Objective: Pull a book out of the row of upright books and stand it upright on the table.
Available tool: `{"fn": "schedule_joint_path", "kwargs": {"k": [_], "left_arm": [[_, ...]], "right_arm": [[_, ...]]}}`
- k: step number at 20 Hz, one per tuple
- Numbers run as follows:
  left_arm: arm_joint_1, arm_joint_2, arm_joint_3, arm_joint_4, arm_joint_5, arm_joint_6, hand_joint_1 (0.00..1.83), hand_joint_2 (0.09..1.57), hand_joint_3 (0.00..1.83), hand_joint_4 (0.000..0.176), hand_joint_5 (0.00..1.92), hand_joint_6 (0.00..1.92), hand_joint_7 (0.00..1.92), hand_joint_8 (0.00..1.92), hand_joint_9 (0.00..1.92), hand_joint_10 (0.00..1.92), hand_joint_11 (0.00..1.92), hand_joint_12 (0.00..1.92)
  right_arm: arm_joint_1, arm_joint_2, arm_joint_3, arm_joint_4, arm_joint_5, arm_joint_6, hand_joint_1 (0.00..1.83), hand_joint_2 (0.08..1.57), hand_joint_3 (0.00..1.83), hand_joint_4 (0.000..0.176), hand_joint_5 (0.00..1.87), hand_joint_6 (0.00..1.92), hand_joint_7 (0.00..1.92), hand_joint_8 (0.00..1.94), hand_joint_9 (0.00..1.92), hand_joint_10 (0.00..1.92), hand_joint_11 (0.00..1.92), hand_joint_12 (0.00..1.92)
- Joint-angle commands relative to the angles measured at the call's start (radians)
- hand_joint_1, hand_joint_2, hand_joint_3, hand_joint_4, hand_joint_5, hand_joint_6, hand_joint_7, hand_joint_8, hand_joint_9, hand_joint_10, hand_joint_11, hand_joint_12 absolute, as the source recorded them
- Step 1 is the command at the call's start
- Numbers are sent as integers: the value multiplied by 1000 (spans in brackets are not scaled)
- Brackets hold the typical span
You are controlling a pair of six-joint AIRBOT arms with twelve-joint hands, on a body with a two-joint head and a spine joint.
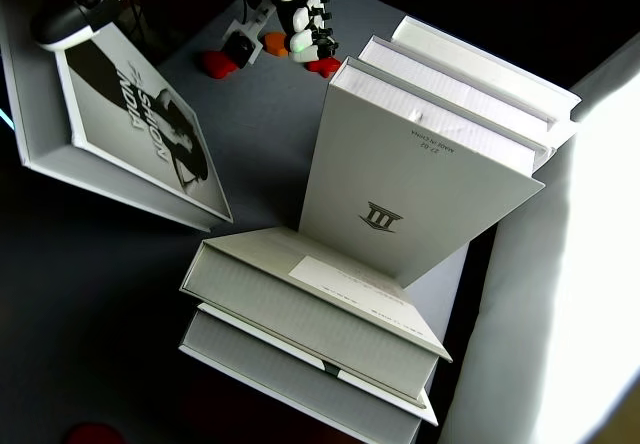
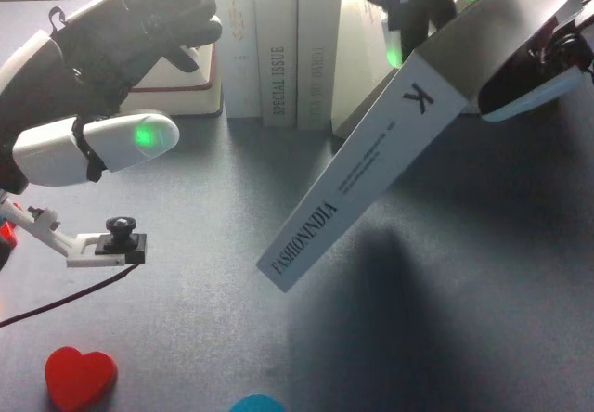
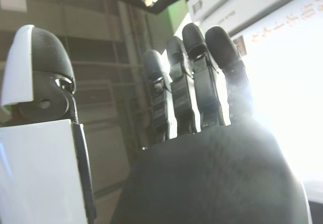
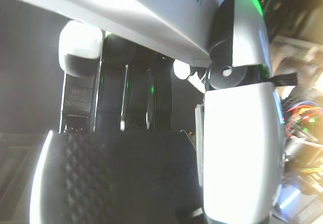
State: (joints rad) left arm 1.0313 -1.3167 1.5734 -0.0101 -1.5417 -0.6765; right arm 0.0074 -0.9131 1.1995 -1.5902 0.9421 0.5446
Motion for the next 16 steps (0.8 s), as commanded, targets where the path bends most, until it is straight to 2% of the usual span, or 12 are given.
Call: {"fn": "schedule_joint_path", "kwargs": {"k": [1,5,6,8,9,10,11,15,16], "left_arm": [[-9,-4,1,-30,-113,-10,1059,932,2,42,416,389,492,3,379,452,8,1658],[-10,-6,3,-30,-114,-10,1058,926,0,46,440,329,497,2,383,446,2,1647],[-10,-6,3,-30,-114,-10,1052,919,0,41,444,318,499,2,388,446,17,1638],[-9,-9,6,-30,-114,-10,1037,915,0,46,442,310,499,3,393,440,31,1618],[-9,-9,6,-30,-115,-10,1060,893,0,56,448,308,506,5,390,435,33,1621],[-9,-9,6,-30,-116,-10,1060,893,0,56,448,308,506,5,390,435,33,1621],[-9,-9,6,-30,-116,-10,1037,907,0,49,445,303,498,1,387,440,19,1645],[-9,-9,7,-30,-115,-10,1015,909,0,46,447,297,491,2,383,449,40,1626],[-9,-9,7,-30,-115,-10,1020,913,0,40,444,287,489,1,372,459,26,1649]], "right_arm": [[4,-3,8,114,0,-9,1221,1205,0,0,798,1244,824,1346,1108,1871,1168,1921],[-28,-36,43,152,0,-23,1221,1204,0,0,798,1243,824,1346,1108,1871,1168,1921],[-42,-51,60,168,0,-27,1221,1204,0,0,798,1243,824,1346,1108,1871,1168,1921],[-86,-91,102,210,0,-34,1221,1204,0,0,798,1243,824,1346,1108,1871,1168,1921],[-99,-109,119,222,0,-34,1221,1204,0,0,798,1243,824,1346,1108,1871,1168,1921],[-105,-120,129,224,0,-34,1221,1204,0,0,798,1243,824,1346,1108,1871,1168,1921],[-110,-127,134,225,0,-34,1221,1204,0,0,798,1243,824,1346,1108,1871,1168,1921],[-128,-138,145,231,0,-34,1221,1204,0,0,798,1243,824,1346,1108,1871,1168,1921],[-130,-141,149,232,-1,-34,1221,1204,0,0,798,1243,824,1346,1108,1871,1168,1921]]}}
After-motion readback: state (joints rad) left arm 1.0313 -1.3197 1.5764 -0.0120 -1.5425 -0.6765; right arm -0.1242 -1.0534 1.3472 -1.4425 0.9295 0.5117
